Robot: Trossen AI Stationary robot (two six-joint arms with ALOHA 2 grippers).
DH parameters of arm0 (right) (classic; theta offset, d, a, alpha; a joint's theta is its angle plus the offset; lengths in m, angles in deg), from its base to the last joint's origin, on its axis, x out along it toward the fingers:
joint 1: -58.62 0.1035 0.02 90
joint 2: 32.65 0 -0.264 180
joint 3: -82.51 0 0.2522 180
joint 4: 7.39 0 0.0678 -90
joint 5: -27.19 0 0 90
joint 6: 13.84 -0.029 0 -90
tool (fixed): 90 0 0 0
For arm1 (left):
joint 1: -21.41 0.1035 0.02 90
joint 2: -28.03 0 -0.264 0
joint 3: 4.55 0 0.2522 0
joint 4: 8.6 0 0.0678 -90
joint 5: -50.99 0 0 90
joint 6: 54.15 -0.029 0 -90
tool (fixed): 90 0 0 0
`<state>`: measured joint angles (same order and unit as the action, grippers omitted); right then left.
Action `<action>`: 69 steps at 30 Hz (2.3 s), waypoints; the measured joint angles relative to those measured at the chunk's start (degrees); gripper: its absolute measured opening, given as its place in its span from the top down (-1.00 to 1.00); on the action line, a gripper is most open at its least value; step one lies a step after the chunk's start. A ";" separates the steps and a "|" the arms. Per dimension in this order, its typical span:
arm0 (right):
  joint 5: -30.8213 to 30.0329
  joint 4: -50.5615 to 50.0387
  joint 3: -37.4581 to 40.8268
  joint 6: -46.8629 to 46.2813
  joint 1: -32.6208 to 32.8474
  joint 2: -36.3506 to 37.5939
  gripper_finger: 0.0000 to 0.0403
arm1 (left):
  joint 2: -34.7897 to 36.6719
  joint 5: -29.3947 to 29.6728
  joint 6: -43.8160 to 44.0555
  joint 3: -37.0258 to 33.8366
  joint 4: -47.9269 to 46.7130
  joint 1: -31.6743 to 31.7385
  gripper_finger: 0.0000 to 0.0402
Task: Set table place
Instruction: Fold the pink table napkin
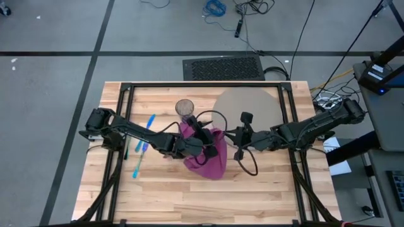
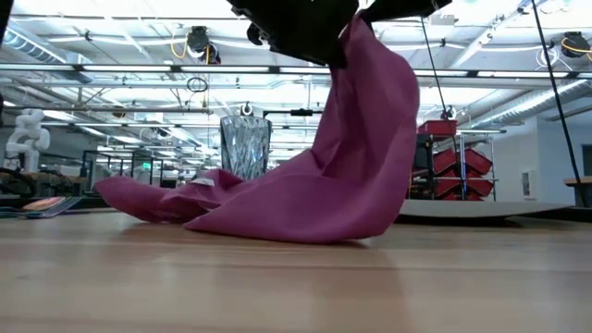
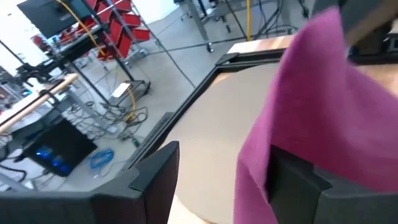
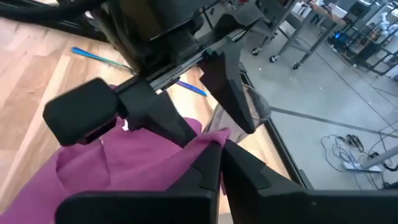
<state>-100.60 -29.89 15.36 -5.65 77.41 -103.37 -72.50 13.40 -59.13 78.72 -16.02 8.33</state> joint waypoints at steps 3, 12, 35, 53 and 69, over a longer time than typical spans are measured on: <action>-1.03 -0.66 -1.11 0.25 0.62 0.00 1.00 | 0.00 1.63 0.22 0.00 -1.82 0.00 0.02; -7.12 -5.85 -6.64 2.82 5.68 0.00 1.00 | 0.00 6.67 4.77 0.00 -11.46 0.22 0.02; -18.24 -20.22 -10.38 -5.38 10.38 1.76 1.00 | 3.43 15.40 25.51 -0.07 -42.52 -4.28 0.20; -20.60 -19.84 -10.38 -3.60 10.64 4.44 1.00 | 3.43 15.12 50.31 -3.93 -61.22 -7.55 0.29; -20.73 -19.82 -10.38 -3.02 10.64 5.92 1.00 | 3.41 15.12 68.05 -4.31 -76.44 -12.64 0.29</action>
<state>-121.34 -49.71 4.98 -8.67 88.05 -97.45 -69.09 28.52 8.92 74.42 -92.46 -4.31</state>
